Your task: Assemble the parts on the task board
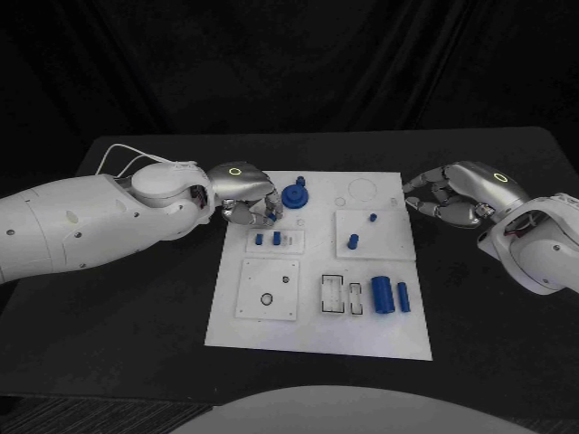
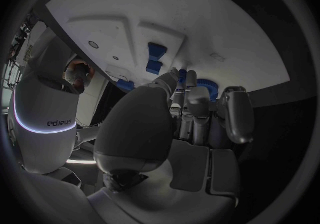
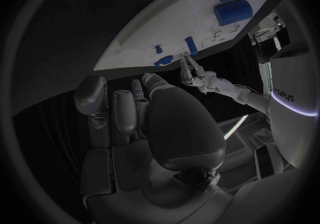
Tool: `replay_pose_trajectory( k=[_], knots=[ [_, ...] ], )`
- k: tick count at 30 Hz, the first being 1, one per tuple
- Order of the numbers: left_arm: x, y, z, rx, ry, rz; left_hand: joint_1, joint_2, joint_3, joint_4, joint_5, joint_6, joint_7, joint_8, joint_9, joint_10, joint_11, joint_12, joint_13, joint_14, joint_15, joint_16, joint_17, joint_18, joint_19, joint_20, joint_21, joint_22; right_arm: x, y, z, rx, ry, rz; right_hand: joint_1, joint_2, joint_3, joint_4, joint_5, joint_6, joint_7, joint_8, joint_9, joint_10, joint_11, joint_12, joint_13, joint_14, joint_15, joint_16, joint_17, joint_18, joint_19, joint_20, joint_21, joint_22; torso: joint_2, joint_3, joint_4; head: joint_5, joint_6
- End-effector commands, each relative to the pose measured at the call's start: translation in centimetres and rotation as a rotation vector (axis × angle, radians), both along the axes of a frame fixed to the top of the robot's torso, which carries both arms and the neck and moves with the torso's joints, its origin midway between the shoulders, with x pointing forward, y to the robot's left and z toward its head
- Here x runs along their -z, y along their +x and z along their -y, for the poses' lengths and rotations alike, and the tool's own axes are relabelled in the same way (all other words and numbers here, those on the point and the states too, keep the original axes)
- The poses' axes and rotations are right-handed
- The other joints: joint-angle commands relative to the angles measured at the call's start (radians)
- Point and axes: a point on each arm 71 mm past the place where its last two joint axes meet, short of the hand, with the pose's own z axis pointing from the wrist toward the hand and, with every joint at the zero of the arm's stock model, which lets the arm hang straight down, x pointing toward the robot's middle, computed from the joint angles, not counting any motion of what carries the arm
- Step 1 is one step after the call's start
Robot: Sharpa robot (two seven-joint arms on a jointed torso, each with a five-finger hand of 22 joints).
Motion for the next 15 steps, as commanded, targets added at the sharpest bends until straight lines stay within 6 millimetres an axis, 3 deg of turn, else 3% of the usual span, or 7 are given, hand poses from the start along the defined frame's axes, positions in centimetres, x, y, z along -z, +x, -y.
replay_pose_trajectory(
  k=[1, 4, 7, 8, 15],
  knots=[
    [0.29, -0.08, 0.06, -0.001, 0.010, -0.017, -0.003, -0.007, -0.003, 0.006, 0.000, -0.013, -0.004, -0.007, -0.003, -0.012, -0.002, -0.010, -0.001, -0.009, 0.001, -0.005, -0.002, -0.001, -0.008, -0.003, -0.005, 0.172, 0.17, 0.00, 0.09, 0.014, -0.005, -0.011, 0.008, 0.001, 0.005, 0.002, 0.004, 0.006, 0.001, 0.002, 0.000, -0.002, -0.008, -0.007, -0.044, 0.021, -0.006, -0.006, -0.001, 0.002, -0.002, 0.001, -0.004, 0.126, 0.000, 0.0002, -0.0001, 0.001, 0.001],
    [0.43, 0.02, 0.01, -0.014, 0.017, -0.022, -0.020, -0.020, -0.009, 0.019, -0.011, -0.078, -0.024, -0.041, -0.017, -0.054, 0.006, -0.034, -0.003, -0.018, 0.004, -0.013, -0.012, 0.001, -0.014, -0.003, -0.017, 0.170, 0.18, 0.00, 0.09, 0.014, -0.005, -0.011, 0.008, 0.001, 0.005, 0.002, 0.004, 0.006, 0.001, 0.002, 0.000, -0.002, -0.008, -0.007, -0.044, 0.021, -0.006, -0.006, -0.001, 0.002, -0.002, 0.001, -0.004, 0.126, 0.001, 0.0000, -0.0019, 0.002, 0.002],
    [0.52, 0.08, -0.09, -0.027, 0.020, -0.023, -0.031, -0.028, -0.014, 0.028, -0.016, -0.131, -0.049, -0.048, -0.028, -0.086, 0.014, -0.051, -0.003, -0.013, 0.009, -0.004, 0.001, 0.000, -0.010, -0.001, -0.014, 0.171, 0.19, 0.00, 0.09, 0.014, -0.005, -0.012, 0.008, 0.001, 0.005, 0.002, 0.004, 0.006, 0.001, 0.002, 0.000, -0.002, -0.008, -0.007, -0.044, 0.021, -0.006, -0.006, -0.001, 0.002, -0.002, 0.001, -0.004, 0.126, 0.001, 0.0002, -0.0028, 0.003, 0.002],
    [0.53, 0.10, -0.12, -0.030, 0.019, -0.022, -0.040, -0.032, -0.019, 0.034, -0.018, -0.185, -0.063, -0.049, -0.041, -0.111, 0.025, -0.063, -0.005, -0.007, 0.013, 0.004, 0.011, -0.002, -0.003, -0.002, -0.003, 0.174, 0.19, 0.00, 0.09, 0.015, -0.005, -0.012, 0.008, 0.001, 0.005, 0.002, 0.004, 0.006, 0.001, 0.002, 0.000, -0.002, -0.008, -0.007, -0.044, 0.021, -0.006, -0.006, -0.001, 0.002, -0.002, 0.001, -0.004, 0.126, 0.001, 0.0003, -0.0030, 0.004, 0.002],
    [0.51, 0.19, -0.30, -0.040, 0.006, -0.003, -0.046, -0.029, -0.022, 0.039, -0.013, -0.227, -0.076, -0.048, -0.053, -0.133, 0.030, -0.071, -0.004, -0.008, 0.018, 0.004, 0.009, -0.001, -0.002, 0.000, -0.005, 0.174, 0.20, 0.00, 0.12, 0.015, -0.006, -0.012, 0.008, 0.001, 0.005, 0.002, 0.004, 0.006, 0.001, 0.002, 0.000, -0.002, -0.008, -0.007, -0.044, 0.021, -0.006, -0.006, -0.001, 0.002, -0.002, 0.001, -0.004, 0.126, 0.001, 0.0012, -0.0023, 0.002, 0.001]
  ],
)
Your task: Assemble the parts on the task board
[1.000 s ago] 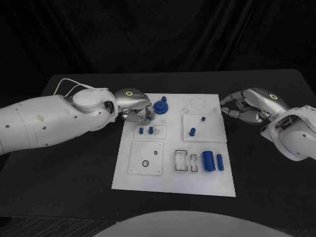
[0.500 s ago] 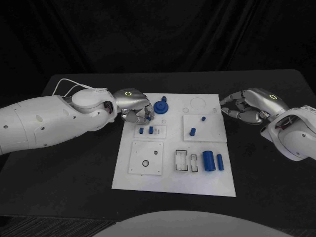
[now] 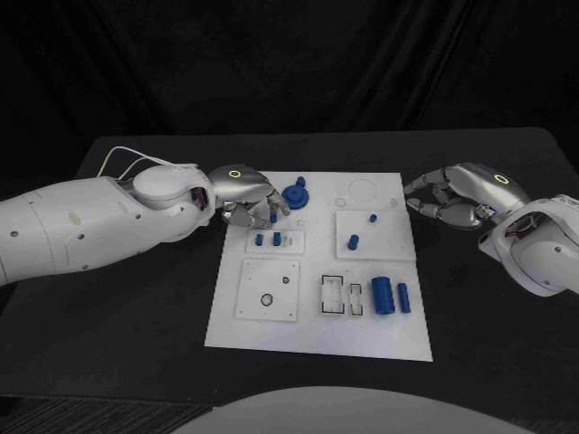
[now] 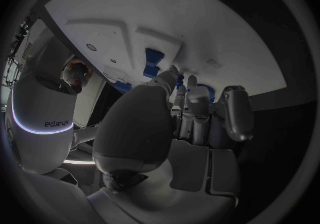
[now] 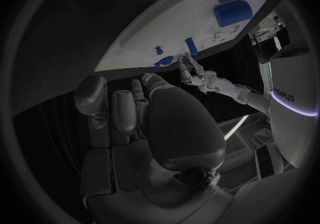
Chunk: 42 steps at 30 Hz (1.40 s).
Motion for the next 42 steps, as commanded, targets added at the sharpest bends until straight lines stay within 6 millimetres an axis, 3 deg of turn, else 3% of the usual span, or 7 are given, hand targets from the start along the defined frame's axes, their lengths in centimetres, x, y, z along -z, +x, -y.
replay_pose_trajectory(
  k=[1, 16, 29, 33, 35, 40, 42],
  knots=[
    [0.0, 0.0, 0.0, -0.008, -0.008, 0.010, -0.011, 0.002, 0.000, 0.009, -0.001, -0.012, -0.002, -0.003, -0.002, -0.008, 0.000, -0.005, 0.001, -0.004, 0.005, -0.001, -0.006, -0.001, 0.005, 0.002, -0.004, 0.173, 0.1, 0.0, 0.1, 0.014, -0.004, -0.009, 0.008, 0.001, 0.005, 0.002, 0.004, 0.006, 0.001, 0.002, 0.000, -0.001, -0.009, -0.003, -0.044, 0.021, -0.006, -0.006, -0.001, 0.002, -0.002, 0.001, -0.004, 0.126, 0.000, 0.0008, 0.0007, -0.002, -0.002],
    [-1.0, -0.1, -3.3, -0.056, -0.076, 0.124, -0.019, -0.019, -0.011, 0.015, -0.014, -0.013, -0.018, 0.004, -0.005, -0.025, -0.004, -0.010, 0.002, -0.041, 0.006, -0.043, -0.063, 0.009, -0.023, 0.005, -0.056, 0.159, -0.4, -0.3, 0.3, 0.016, 0.000, -0.002, 0.007, -0.004, 0.013, 0.010, -0.001, 0.004, 0.001, 0.000, -0.001, -0.094, -0.009, -0.133, -0.192, 0.014, -0.005, -0.022, -0.015, 0.005, -0.010, 0.002, -0.026, 0.122, 0.001, -0.0002, 0.0009, -0.008, 0.007],
    [-3.8, -0.2, -9.1, -0.188, -0.470, 0.054, -0.017, -0.050, -0.060, 0.090, -0.013, 0.075, 0.004, 0.037, 0.000, -0.103, -0.012, 0.117, 0.123, -0.166, 0.008, -0.108, -0.146, 0.023, -0.104, 0.010, -0.160, 0.136, -5.8, 0.6, 0.1, 0.072, -0.045, 0.066, -0.063, -0.039, -0.003, 0.031, -0.188, -0.008, -0.007, -0.040, 0.000, -0.416, 0.017, -0.852, -0.819, -0.002, 0.018, -0.071, -0.060, 0.011, -0.026, 0.018, -0.092, 0.109, 0.001, -0.0036, 0.0029, -0.021, 0.015],
    [-4.2, 0.1, -10.3, -0.244, -0.703, -0.126, -0.023, -0.035, -0.163, 0.128, -0.001, 0.031, 0.045, 0.013, -0.012, -0.275, 0.032, 0.166, 0.174, -0.432, 0.076, -0.297, -0.301, 0.055, -0.318, 0.047, -0.448, 0.069, -6.5, 1.0, -0.8, 0.079, -0.129, 0.033, -0.014, -0.068, 0.008, 0.025, -0.184, -0.013, -0.026, -0.060, 0.002, -0.445, 0.062, -1.024, -0.961, -0.047, 0.052, -0.185, -0.161, 0.030, -0.072, 0.047, -0.240, 0.075, 0.003, -0.0066, 0.0038, -0.026, 0.027],
    [-4.4, 0.2, -10.6, -0.261, -0.820, -0.209, -0.074, 0.011, -0.238, 0.122, 0.045, -0.004, 0.066, 0.007, -0.019, -0.389, 0.054, 0.211, 0.186, -0.600, 0.123, -0.391, -0.335, 0.063, -0.614, 0.079, -0.766, -0.004, -6.6, 1.2, -1.3, 0.074, -0.166, 0.018, 0.001, -0.084, 0.005, 0.024, -0.197, 0.002, -0.011, -0.065, 0.002, -0.477, 0.077, -1.101, -1.022, -0.053, 0.053, -0.208, -0.179, 0.034, -0.077, 0.054, -0.268, 0.068, 0.003, -0.0115, 0.0070, -0.027, 0.032],
    [-4.7, 0.2, -10.4, -0.278, -1.113, -0.414, -0.105, 0.044, -0.286, 0.127, 0.070, -0.038, 0.095, 0.005, -0.025, -0.495, 0.067, 0.256, 0.160, -0.842, 0.129, -0.533, -0.403, 0.059, -0.842, 0.066, -0.937, -0.062, -6.8, 1.6, -3.0, 0.042, -0.257, -0.015, -0.008, -0.097, -0.047, 0.020, -0.286, 0.005, -0.043, -0.093, -0.002, -0.557, 0.086, -1.220, -1.119, -0.093, 0.050, -0.294, -0.249, 0.051, -0.114, 0.054, -0.400, 0.036, 0.003, -0.0251, 0.0103, -0.029, 0.045],
    [-4.7, 0.1, -9.7, -0.263, -1.220, -0.499, -0.199, 0.098, -0.331, 0.125, 0.149, -0.080, 0.118, -0.001, -0.034, -0.632, 0.064, 0.203, 0.105, -1.107, 0.127, -0.722, -0.500, 0.045, -1.083, 0.059, -1.110, -0.151, -6.7, 1.7, -3.6, 0.021, -0.287, -0.026, -0.012, -0.095, -0.068, 0.021, -0.304, 0.000, -0.057, -0.106, -0.004, -0.578, 0.087, -1.242, -1.146, -0.101, 0.051, -0.309, -0.260, 0.053, -0.119, 0.056, -0.427, 0.029, 0.003, -0.0301, 0.0125, -0.033, 0.055]
  ],
)
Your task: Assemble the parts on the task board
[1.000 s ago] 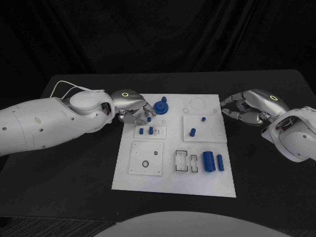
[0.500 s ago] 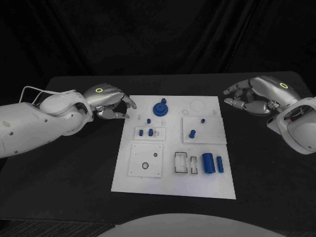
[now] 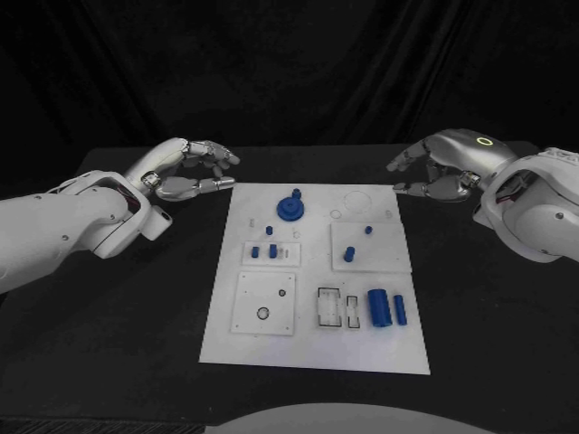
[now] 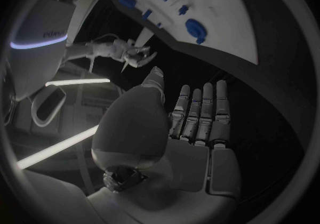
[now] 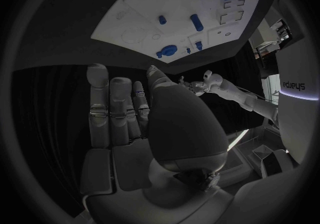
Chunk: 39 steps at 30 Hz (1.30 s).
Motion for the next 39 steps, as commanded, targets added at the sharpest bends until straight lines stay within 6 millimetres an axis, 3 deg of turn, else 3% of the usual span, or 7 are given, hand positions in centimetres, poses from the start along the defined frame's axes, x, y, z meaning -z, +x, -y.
replay_pose_trajectory(
  k=[1, 5, 9, 11, 23, 29, 39],
  knots=[
    [-0.7, 0.0, 0.8, 0.057, -0.452, -0.171, -0.092, 0.060, -0.045, 0.003, 0.041, -0.094, 0.012, -0.007, -0.027, -0.194, -0.028, -0.109, -0.123, -0.277, -0.018, -0.335, -0.244, -0.013, -0.265, -0.010, -0.192, -0.114, 0.7, 0.2, -0.5, 0.014, -0.141, -0.059, -0.004, 0.000, -0.015, -0.001, -0.014, 0.000, -0.010, -0.008, -0.001, -0.018, -0.002, -0.017, -0.021, -0.009, 0.000, -0.015, -0.012, 0.014, -0.007, 0.000, -0.024, 0.028, -0.002, -0.0137, 0.0057, -0.006, 0.014],
    [-0.6, -0.8, 2.0, 0.096, -0.569, -0.210, -0.133, 0.140, -0.111, 0.004, 0.030, -0.315, -0.032, -0.023, -0.108, -0.314, -0.087, -0.207, -0.292, -0.344, -0.054, -0.534, -0.425, 0.033, -0.416, -0.008, -0.212, -0.600, 1.2, 0.0, -1.1, -0.023, -0.157, -0.074, 0.000, 0.005, -0.021, -0.002, -0.012, 0.010, -0.002, -0.007, 0.000, -0.007, 0.001, -0.015, -0.030, -0.004, 0.000, -0.007, -0.004, 0.012, -0.001, 0.000, -0.017, 0.030, -0.002, -0.0237, 0.0125, -0.013, 0.028],
    [-0.4, -1.7, 3.0, 0.126, -0.627, -0.237, -0.139, 0.181, -0.158, 0.004, 0.044, -0.436, -0.072, -0.034, -0.156, -0.364, -0.131, -0.253, -0.358, -0.359, -0.055, -0.568, -0.458, 0.034, -0.435, -0.010, -0.220, -0.793, 1.8, -0.3, -1.2, -0.050, -0.157, -0.086, 0.009, 0.012, -0.029, -0.005, -0.006, 0.024, 0.011, -0.008, 0.002, 0.017, 0.002, -0.009, -0.044, 0.004, 0.000, 0.005, 0.006, 0.009, 0.012, -0.001, 0.000, 0.035, -0.003, -0.0309, 0.0187, -0.025, 0.035],
    [-0.2, -2.0, 3.4, 0.139, -0.645, -0.249, -0.129, 0.194, -0.178, 0.004, 0.051, -0.439, -0.081, -0.035, -0.164, -0.376, -0.140, -0.260, -0.378, -0.359, -0.044, -0.568, -0.458, 0.038, -0.437, 0.007, -0.223, -0.852, 2.2, -0.4, -1.0, -0.057, -0.158, -0.095, 0.012, 0.014, -0.032, -0.006, -0.004, 0.023, 0.011, -0.011, 0.000, 0.029, 0.001, -0.007, -0.049, 0.009, -0.001, 0.009, 0.009, 0.008, 0.018, -0.001, 0.010, 0.038, -0.005, -0.0438, 0.0265, -0.037, 0.028],
    [0.1, -2.9, 4.2, 0.172, -0.681, -0.277, -0.082, 0.213, -0.198, 0.002, 0.100, -0.434, -0.074, -0.035, -0.165, -0.385, -0.127, -0.246, -0.390, -0.359, -0.028, -0.568, -0.458, 0.045, -0.434, 0.064, -0.223, -0.908, 4.0, -1.2, -0.9, -0.081, -0.170, -0.148, 0.022, 0.025, -0.052, -0.006, -0.004, 0.029, -0.019, -0.026, -0.003, 0.106, 0.002, -0.018, -0.088, 0.017, 0.000, -0.001, 0.001, 0.006, 0.033, -0.001, 0.005, 0.041, -0.007, -0.0776, 0.0640, -0.087, 0.019],
    [0.2, -3.2, 4.2, 0.182, -0.686, -0.292, -0.053, 0.215, -0.200, 0.003, 0.121, -0.431, -0.066, -0.034, -0.164, -0.387, -0.112, -0.238, -0.390, -0.359, -0.010, -0.568, -0.458, 0.046, -0.430, 0.091, -0.223, -0.916, 5.1, -1.4, -0.8, -0.069, -0.174, -0.164, 0.054, 0.029, -0.051, -0.019, 0.014, 0.035, -0.030, -0.033, -0.003, 0.144, -0.014, -0.022, -0.101, 0.014, -0.010, -0.010, -0.004, 0.009, 0.032, -0.009, -0.018, 0.040, -0.008, -0.0851, 0.0771, -0.101, 0.018],
    [0.4, -3.3, 4.3, 0.188, -0.686, -0.309, -0.036, 0.221, -0.201, 0.002, 0.139, -0.436, -0.062, -0.035, -0.165, -0.389, -0.101, -0.236, -0.390, -0.359, 0.001, -0.568, -0.458, 0.046, -0.427, 0.114, -0.222, -0.920, 6.8, -1.4, -0.7, -0.055, -0.200, -0.184, 0.073, 0.028, -0.048, -0.025, 0.035, 0.036, -0.026, -0.036, -0.003, 0.156, -0.014, -0.023, -0.108, 0.011, -0.012, -0.019, -0.009, 0.010, 0.032, -0.011, -0.031, 0.041, -0.007, -0.0851, 0.0737, -0.094, 0.017]
  ],
)
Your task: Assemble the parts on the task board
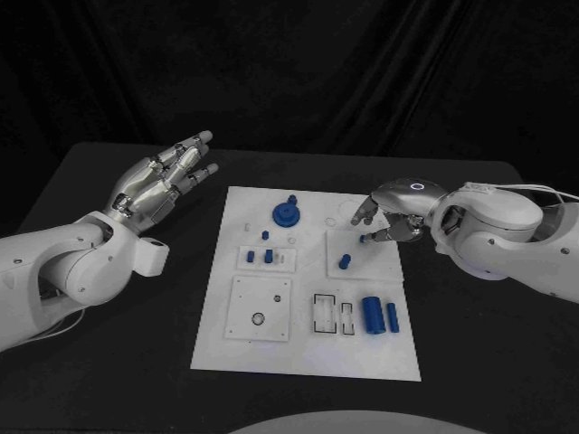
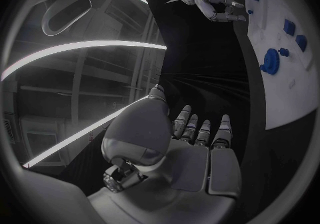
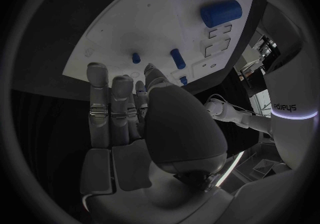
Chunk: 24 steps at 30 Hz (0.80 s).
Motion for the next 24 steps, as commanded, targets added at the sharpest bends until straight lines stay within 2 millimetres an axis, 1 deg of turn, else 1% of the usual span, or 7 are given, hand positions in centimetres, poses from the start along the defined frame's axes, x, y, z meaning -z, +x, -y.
replay_pose_trajectory(
  k=[1, 5, 14, 18, 19, 22, 24],
  knots=[
    [-0.4, -0.2, 0.2, 0.020, -0.063, 0.055, 0.018, 0.004, -0.002, -0.002, 0.014, 0.001, 0.009, -0.005, 0.000, -0.002, 0.012, 0.007, -0.001, 0.001, 0.012, -0.004, -0.001, 0.008, 0.001, 0.014, 0.000, -0.004, 0.6, 0.0, 0.1, 0.010, -0.028, -0.002, 0.007, -0.004, -0.002, -0.005, 0.003, 0.001, 0.001, -0.007, 0.000, 0.007, 0.002, -0.003, -0.002, -0.003, -0.006, -0.002, 0.001, 0.010, -0.003, -0.006, -0.004, 0.041, 0.002, 0.0002, 0.0000, 0.000, -0.001],
    [-0.3, -0.2, 0.3, 0.026, -0.064, 0.049, 0.037, 0.004, 0.000, -0.004, 0.034, 0.003, 0.011, -0.004, 0.000, -0.003, 0.015, 0.009, -0.001, 0.001, 0.016, -0.004, -0.001, 0.008, 0.003, 0.021, 0.001, -0.007, 1.2, 0.1, 0.2, 0.016, -0.033, -0.011, 0.010, -0.003, -0.002, -0.005, 0.005, 0.012, 0.003, -0.003, 0.002, 0.007, 0.008, -0.007, -0.006, -0.001, -0.004, -0.001, 0.002, 0.009, -0.001, -0.005, -0.005, 0.042, 0.002, -0.0001, -0.0007, -0.002, 0.000],
    [0.0, 0.0, 0.3, 0.032, -0.063, 0.040, 0.056, 0.001, 0.000, -0.005, 0.050, 0.007, 0.013, -0.004, 0.000, -0.008, 0.016, 0.007, -0.002, 0.001, 0.026, -0.004, -0.001, 0.008, 0.006, 0.043, 0.002, -0.008, 2.0, 0.3, 0.7, 0.035, -0.042, -0.022, 0.015, -0.001, -0.004, -0.003, 0.018, 0.050, -0.020, 0.006, 0.006, -0.028, 0.007, -0.028, -0.025, -0.026, 0.000, -0.042, -0.028, 0.018, -0.023, -0.001, -0.083, 0.031, -0.003, -0.0007, 0.0025, -0.004, -0.005],
    [0.3, 0.0, 0.3, 0.037, -0.062, 0.032, 0.072, 0.000, 0.003, -0.009, 0.062, 0.006, 0.015, -0.004, 0.000, -0.010, 0.018, 0.007, -0.002, 0.003, 0.032, -0.003, -0.001, 0.008, 0.010, 0.048, 0.003, -0.004, 2.3, 0.3, 0.8, 0.033, -0.038, -0.022, 0.024, 0.002, 0.000, -0.006, 0.031, 0.079, -0.009, 0.017, 0.012, -0.019, 0.001, -0.014, -0.023, -0.027, -0.004, -0.037, -0.023, 0.018, -0.023, -0.003, -0.083, 0.034, -0.003, -0.0010, 0.0023, -0.003, -0.007],
    [0.3, 0.0, 0.3, 0.038, -0.062, 0.031, 0.082, 0.000, 0.005, -0.012, 0.072, 0.004, 0.015, -0.004, 0.000, -0.012, 0.018, 0.007, -0.002, 0.003, 0.034, -0.003, 0.000, 0.008, 0.012, 0.049, 0.004, -0.004, 2.3, 0.3, 0.8, 0.032, -0.036, -0.021, 0.024, 0.003, 0.000, -0.006, 0.034, 0.082, -0.006, 0.017, 0.013, -0.016, 0.001, -0.011, -0.022, -0.026, -0.004, -0.036, -0.022, 0.017, -0.022, -0.004, -0.081, 0.035, -0.005, -0.0043, 0.0053, -0.005, -0.010],
    [0.5, 0.1, 0.4, 0.040, -0.061, 0.025, 0.097, 0.001, 0.009, -0.017, 0.089, 0.004, 0.017, -0.004, 0.000, -0.014, 0.019, 0.006, -0.002, 0.004, 0.038, -0.002, 0.000, 0.007, 0.015, 0.050, 0.004, -0.004, 2.5, 0.3, 0.7, 0.026, -0.030, -0.019, 0.030, 0.004, 0.004, -0.006, 0.041, 0.091, 0.012, 0.019, 0.016, -0.004, -0.001, 0.003, -0.020, -0.024, -0.006, -0.031, -0.017, 0.017, -0.019, -0.005, -0.078, 0.039, -0.005, -0.0045, 0.0052, -0.004, -0.011],
    [0.5, 0.1, 0.4, 0.041, -0.060, 0.023, 0.105, 0.001, 0.011, -0.020, 0.099, 0.006, 0.018, -0.004, 0.001, -0.015, 0.019, 0.006, -0.003, 0.006, 0.041, -0.002, 0.001, 0.007, 0.017, 0.050, 0.005, -0.002, 2.6, 0.3, 0.7, 0.023, -0.026, -0.017, 0.033, 0.005, 0.006, -0.007, 0.043, 0.094, 0.014, 0.020, 0.017, -0.002, -0.001, 0.005, -0.019, -0.024, -0.006, -0.030, -0.016, 0.017, -0.018, -0.006, -0.078, 0.039, -0.005, -0.0045, 0.0051, -0.004, -0.011]
  ],
)
